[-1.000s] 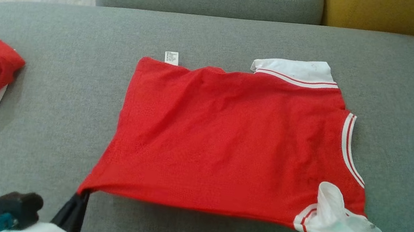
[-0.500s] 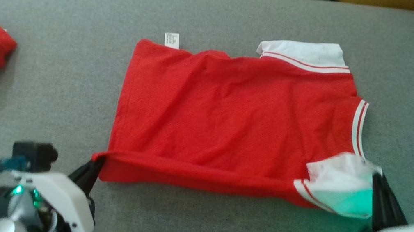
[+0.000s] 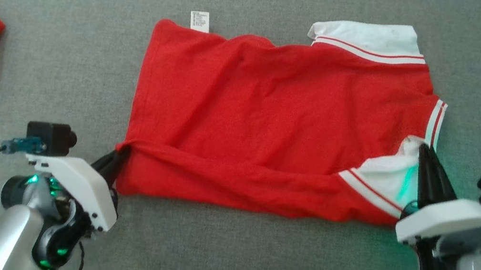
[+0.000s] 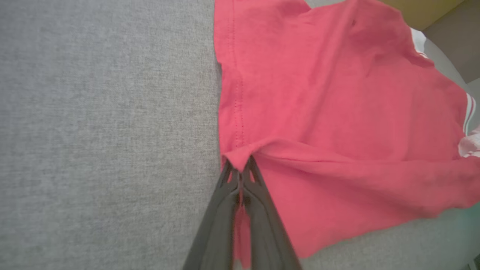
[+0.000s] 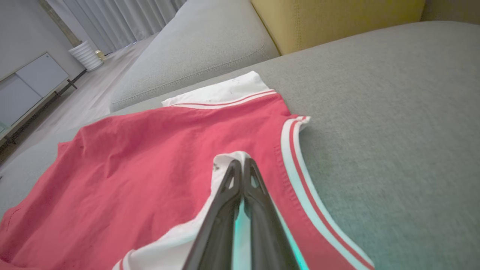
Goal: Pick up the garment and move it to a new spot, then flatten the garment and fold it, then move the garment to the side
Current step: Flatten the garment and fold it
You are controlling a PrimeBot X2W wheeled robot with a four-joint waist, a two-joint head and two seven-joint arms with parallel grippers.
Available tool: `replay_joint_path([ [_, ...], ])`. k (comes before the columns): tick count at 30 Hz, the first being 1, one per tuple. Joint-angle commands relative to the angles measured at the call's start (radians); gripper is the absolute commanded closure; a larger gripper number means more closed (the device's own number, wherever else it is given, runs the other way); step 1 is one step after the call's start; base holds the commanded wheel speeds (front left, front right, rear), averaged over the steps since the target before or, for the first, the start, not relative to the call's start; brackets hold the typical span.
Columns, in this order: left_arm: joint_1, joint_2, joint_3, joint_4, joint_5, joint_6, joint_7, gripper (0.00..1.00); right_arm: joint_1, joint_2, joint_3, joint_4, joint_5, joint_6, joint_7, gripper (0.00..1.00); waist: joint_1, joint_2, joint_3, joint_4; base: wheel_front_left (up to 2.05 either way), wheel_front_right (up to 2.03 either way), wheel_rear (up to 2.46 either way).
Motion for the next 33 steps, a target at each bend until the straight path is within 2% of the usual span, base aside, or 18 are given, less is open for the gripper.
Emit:
replay_joint_path([
  [1,-0.055,0.012,0.039,-0.014,-0.008,-0.009,-0.019,1.00,-0.047,-0.014,0.035,-0.016,0.001,0.008,-0.023,1.00,0.0000,0.0000,0.010,-0.001,0.00,0.00,0.00],
  [4,-0.076,-0.001,0.032,0.022,-0.010,-0.024,-0.043,1.00,-0.086,-0.027,0.055,0.038,0.012,0.008,-0.055,1.00,0.0000,0.0000,0.025,-0.001,0.00,0.00,0.00],
  [5,-0.081,-0.005,0.030,0.032,-0.011,-0.029,-0.052,0.82,-0.098,-0.035,0.069,0.050,0.013,0.008,-0.071,1.00,0.0000,0.0000,0.029,-0.001,0.00,0.00,0.00],
  [6,-0.086,-0.013,0.028,0.049,-0.009,-0.033,-0.075,0.00,-0.116,-0.053,0.106,0.068,0.013,0.008,-0.106,0.46,0.0000,0.0000,0.035,0.001,0.00,0.00,0.00],
  [7,-0.086,-0.013,0.028,0.049,-0.009,-0.033,-0.075,0.00,-0.116,-0.053,0.106,0.068,0.013,0.008,-0.106,0.46,0.0000,0.0000,0.035,0.001,0.00,0.00,0.00],
  [8,-0.086,-0.016,0.027,0.055,-0.002,-0.030,-0.091,0.00,-0.121,-0.055,0.114,0.072,0.021,0.008,-0.130,0.00,0.0000,0.0000,0.038,0.003,0.00,0.00,0.00],
  [14,-0.044,-0.054,0.045,0.060,0.018,-0.004,-0.235,0.00,-0.097,-0.064,0.125,0.056,-0.008,0.008,-0.236,0.00,0.0000,0.0000,0.042,0.010,0.00,0.00,0.00],
  [22,-0.001,-0.080,0.052,-0.001,0.145,0.073,-0.498,0.00,0.010,-0.058,0.097,-0.103,-0.163,0.008,-0.323,0.00,0.0000,0.0000,0.023,0.018,0.00,0.00,0.00],
  [26,0.006,-0.082,0.049,-0.050,0.209,0.087,-0.545,0.00,0.078,-0.036,0.075,-0.205,-0.205,0.008,-0.314,0.00,0.0000,0.0000,0.005,0.022,0.00,0.00,0.00],
  [33,0.036,-0.059,0.036,-0.111,0.304,0.092,-0.555,0.00,0.213,-0.008,0.056,-0.355,-0.221,0.008,-0.251,0.00,0.0000,0.0000,-0.029,0.029,0.00,0.00,0.00],
])
